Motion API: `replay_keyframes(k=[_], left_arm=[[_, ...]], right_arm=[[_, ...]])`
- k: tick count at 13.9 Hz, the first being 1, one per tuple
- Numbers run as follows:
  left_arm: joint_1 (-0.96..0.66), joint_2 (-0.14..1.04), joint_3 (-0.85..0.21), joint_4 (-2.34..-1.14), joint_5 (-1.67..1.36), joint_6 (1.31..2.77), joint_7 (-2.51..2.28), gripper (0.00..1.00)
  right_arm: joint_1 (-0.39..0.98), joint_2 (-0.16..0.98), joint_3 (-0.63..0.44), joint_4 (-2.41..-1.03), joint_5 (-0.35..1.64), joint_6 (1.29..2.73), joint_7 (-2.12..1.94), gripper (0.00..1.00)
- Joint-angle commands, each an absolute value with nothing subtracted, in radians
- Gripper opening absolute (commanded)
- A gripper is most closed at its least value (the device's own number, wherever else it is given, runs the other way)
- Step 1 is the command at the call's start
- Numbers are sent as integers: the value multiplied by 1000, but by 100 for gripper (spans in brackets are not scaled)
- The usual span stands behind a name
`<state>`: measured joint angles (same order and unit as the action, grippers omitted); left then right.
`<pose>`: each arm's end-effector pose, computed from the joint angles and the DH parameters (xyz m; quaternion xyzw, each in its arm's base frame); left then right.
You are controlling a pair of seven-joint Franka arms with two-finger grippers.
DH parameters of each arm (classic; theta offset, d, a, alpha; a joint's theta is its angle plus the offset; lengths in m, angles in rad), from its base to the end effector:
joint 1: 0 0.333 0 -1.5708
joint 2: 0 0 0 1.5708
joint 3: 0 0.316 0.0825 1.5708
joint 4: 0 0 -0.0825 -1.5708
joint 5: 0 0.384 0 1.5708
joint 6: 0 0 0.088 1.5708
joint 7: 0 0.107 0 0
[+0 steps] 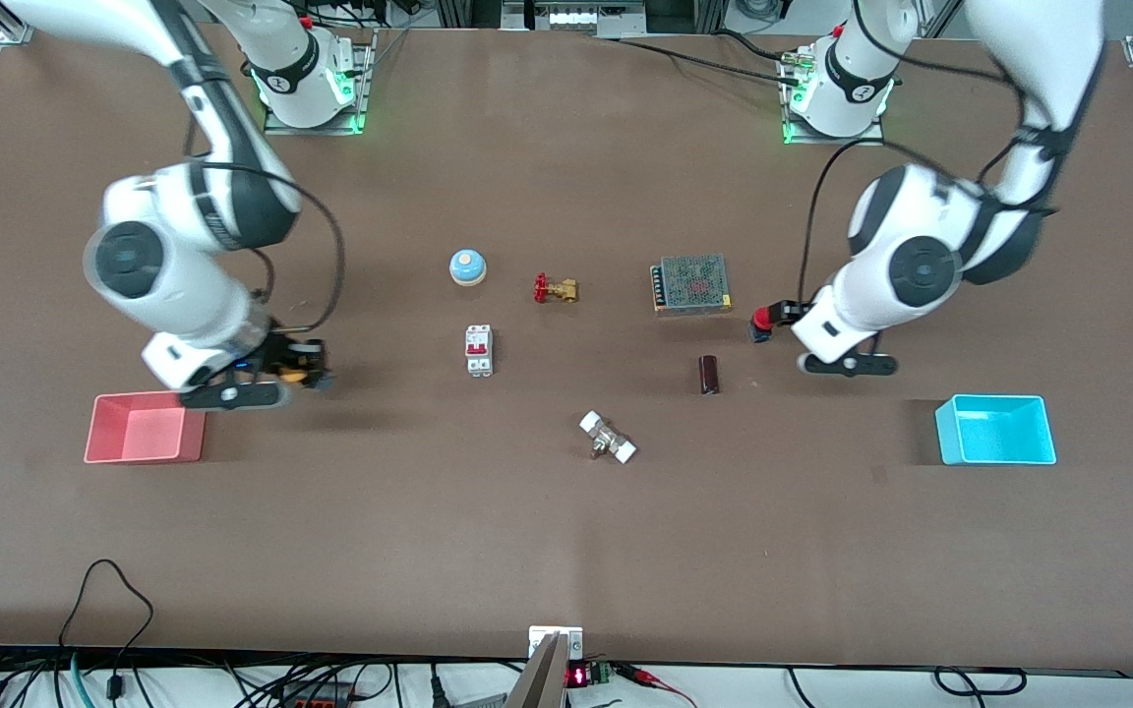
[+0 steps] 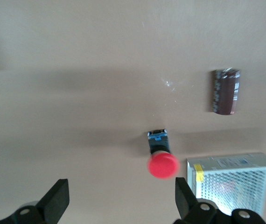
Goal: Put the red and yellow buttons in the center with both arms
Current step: 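Lift the yellow button toward the center while the left gripper carries the red button, then release the red button near the circuit board and raise the left gripper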
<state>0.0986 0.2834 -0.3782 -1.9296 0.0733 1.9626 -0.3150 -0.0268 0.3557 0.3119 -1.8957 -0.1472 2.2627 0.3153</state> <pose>0.5642 -0.1485 0.3347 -0.9933 -0.0007 0.1150 0.0142 0.6060 0.1622 0.3268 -0.9996 -0.0211 -0.0164 0.0009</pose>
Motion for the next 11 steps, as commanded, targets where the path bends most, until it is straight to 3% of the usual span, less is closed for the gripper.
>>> replay_keyframes(k=[1,6,11], left_arm=[[97,308,-376,-1853,95,1904,-328,100],[133,308,-368,-1708,201,1876,-200,100],[146,307,-365,-1469,227,1587,-57,100]], right_arm=[[-3,356,305,-1973,-218,2333,382,41],[55,413,305,-2008,-336,2387,529,41],[66,448,305,-2008,-341,2414,545,41]])
